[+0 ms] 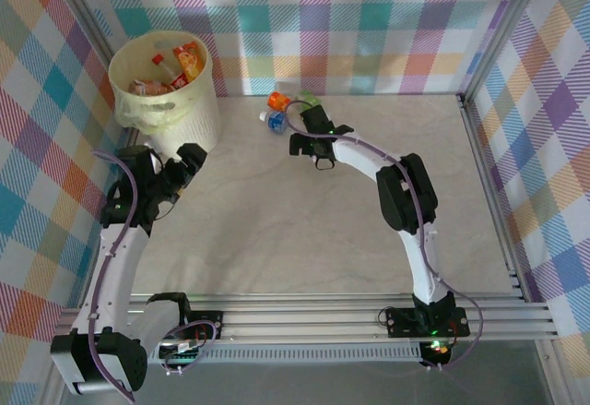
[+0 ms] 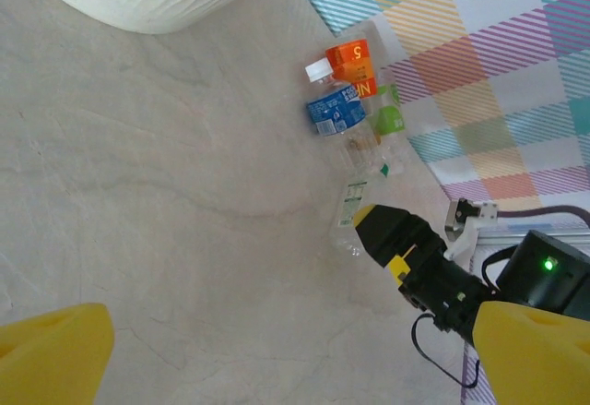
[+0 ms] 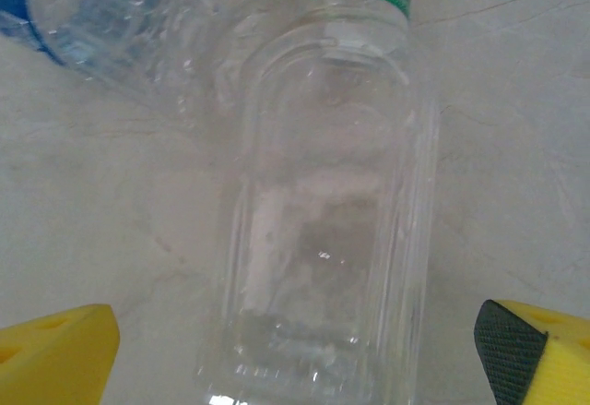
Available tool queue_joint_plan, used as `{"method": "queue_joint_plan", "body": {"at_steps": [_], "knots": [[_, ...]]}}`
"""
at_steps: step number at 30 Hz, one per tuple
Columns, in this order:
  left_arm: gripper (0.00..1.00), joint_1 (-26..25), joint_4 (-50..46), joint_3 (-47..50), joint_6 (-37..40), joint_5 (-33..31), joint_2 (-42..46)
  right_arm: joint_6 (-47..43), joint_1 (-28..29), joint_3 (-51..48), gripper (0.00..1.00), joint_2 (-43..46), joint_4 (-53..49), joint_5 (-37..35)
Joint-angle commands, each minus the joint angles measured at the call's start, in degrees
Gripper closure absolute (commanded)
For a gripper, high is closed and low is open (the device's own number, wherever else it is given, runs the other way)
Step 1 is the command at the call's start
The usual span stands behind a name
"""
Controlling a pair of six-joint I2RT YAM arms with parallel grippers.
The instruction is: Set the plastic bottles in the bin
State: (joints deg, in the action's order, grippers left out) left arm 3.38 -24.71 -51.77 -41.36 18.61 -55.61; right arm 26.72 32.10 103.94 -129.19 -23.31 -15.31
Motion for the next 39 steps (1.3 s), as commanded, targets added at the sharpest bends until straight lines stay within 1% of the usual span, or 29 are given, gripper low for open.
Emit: {"method": "queue_joint_plan", "body": {"at_steps": [1, 5, 8, 10, 12, 14, 18, 20, 24, 28, 31, 35, 39], "knots": [[0.00, -0.3, -0.7, 0.5, -0.4, 0.8, 1.6, 1.0, 0.0, 4.0, 0.02, -2.6, -3.4, -3.5], [0.00, -0.2, 0.9, 1.4, 0.0, -1.0, 2.2, 0.0, 0.0, 4.6, 0.06, -4.3, -1.8, -1.3], [0.00, -0.2, 1.9, 1.8, 1.8, -1.3, 2.1, 0.0, 0.0, 5.5, 0.07, -5.3, -2.3, -2.4], [0.00, -0.2, 2.2, 1.5, 4.5, -1.1, 2.2, 0.0, -0.1, 5.7, 0.10, -5.7, -2.4, -3.1], [0.00, -0.2, 0.8, 0.8, 6.0, -1.7, 2.1, 0.0, -0.1, 5.1, 0.15, -5.6, -1.7, -3.1], [0.00, -0.2, -0.3, 0.1, 7.0, -0.8, 1.3, -0.6, -0.1, 4.2, 0.21, -5.5, -0.1, -2.6], [0.00, -0.2, 0.4, -0.4, 7.9, 4.2, -0.9, -1.2, -0.2, 2.2, 0.28, -4.5, 2.1, -3.2], [0.00, -0.2, 0.6, -0.7, 7.7, 5.4, -1.6, -1.8, -0.2, 1.3, 0.33, -3.5, 2.7, -3.4], [0.00, -0.2, 1.6, -0.7, 6.9, 6.4, -2.2, -2.4, -0.2, -4.4, 0.41, 1.1, 6.7, -3.5], [0.00, -0.7, 1.1, -1.5, 6.3, 7.1, -4.7, -2.8, -0.1, -12.3, 0.46, 8.2, 11.5, -1.9], [0.00, -3.2, 1.6, -1.7, 8.0, 6.7, -5.9, -3.2, -0.2, -19.7, 0.48, 14.8, 15.5, -0.2], [0.00, -7.5, 2.0, -2.3, 9.1, 2.4, -6.2, -4.1, -0.2, -29.0, 0.48, 23.3, 20.8, 3.5], [0.00, -10.0, 3.8, -3.4, 8.9, 2.5, -8.2, -4.7, -0.2, -35.4, 0.51, 30.5, 23.9, 9.0]]}}
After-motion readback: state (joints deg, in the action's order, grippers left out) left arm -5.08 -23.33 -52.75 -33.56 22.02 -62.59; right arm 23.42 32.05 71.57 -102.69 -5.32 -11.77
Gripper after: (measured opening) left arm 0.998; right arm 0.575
